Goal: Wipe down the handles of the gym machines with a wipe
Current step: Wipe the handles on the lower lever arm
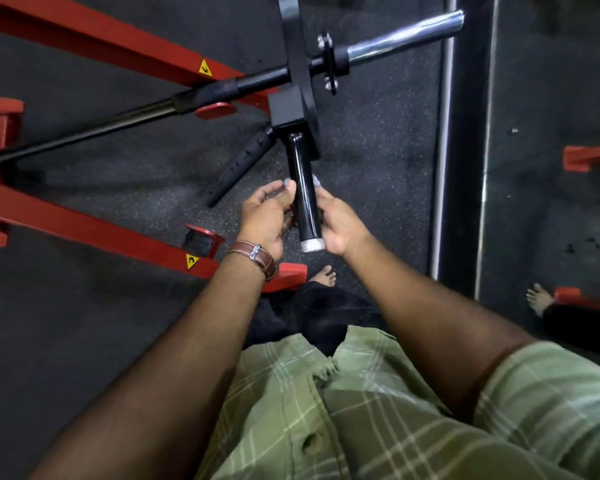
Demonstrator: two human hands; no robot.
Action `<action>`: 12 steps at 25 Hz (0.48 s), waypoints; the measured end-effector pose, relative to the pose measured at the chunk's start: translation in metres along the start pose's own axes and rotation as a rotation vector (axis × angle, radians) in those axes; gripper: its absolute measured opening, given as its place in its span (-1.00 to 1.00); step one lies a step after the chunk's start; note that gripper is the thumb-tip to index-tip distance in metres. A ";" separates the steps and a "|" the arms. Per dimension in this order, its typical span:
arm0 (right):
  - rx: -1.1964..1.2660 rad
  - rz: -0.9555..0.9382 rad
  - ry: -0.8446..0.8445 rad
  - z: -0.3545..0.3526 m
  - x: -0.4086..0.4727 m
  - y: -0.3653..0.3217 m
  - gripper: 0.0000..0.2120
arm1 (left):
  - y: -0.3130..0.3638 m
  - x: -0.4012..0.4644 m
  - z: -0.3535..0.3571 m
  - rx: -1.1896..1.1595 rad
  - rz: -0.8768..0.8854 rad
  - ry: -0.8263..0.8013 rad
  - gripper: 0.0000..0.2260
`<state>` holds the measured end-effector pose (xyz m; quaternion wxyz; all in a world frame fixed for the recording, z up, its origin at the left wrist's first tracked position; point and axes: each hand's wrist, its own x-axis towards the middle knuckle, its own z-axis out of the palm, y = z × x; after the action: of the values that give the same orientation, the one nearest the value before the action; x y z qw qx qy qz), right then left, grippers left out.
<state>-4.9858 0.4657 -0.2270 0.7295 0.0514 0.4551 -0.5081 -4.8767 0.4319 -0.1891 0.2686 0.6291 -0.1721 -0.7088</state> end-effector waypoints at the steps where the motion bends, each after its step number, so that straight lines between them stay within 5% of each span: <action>1: -0.017 0.001 -0.010 0.000 0.003 -0.003 -0.82 | 0.001 0.000 0.000 -0.007 -0.001 -0.006 -0.74; 4: 0.147 -0.057 0.033 0.029 0.030 -0.030 -0.95 | 0.003 -0.001 0.001 -0.015 0.012 -0.027 -0.80; 6: 0.100 -0.159 0.145 0.042 0.031 -0.041 -0.82 | 0.003 0.000 0.000 -0.017 0.006 -0.031 -0.76; 12: -0.818 -0.660 0.291 -0.001 -0.045 -0.010 -0.93 | 0.008 0.002 0.000 -0.122 -0.065 -0.126 -0.84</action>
<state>-4.9975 0.4925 -0.1910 0.4212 -0.3124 0.7039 -0.4791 -4.8760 0.4244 -0.1856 0.2720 0.5708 -0.1246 -0.7646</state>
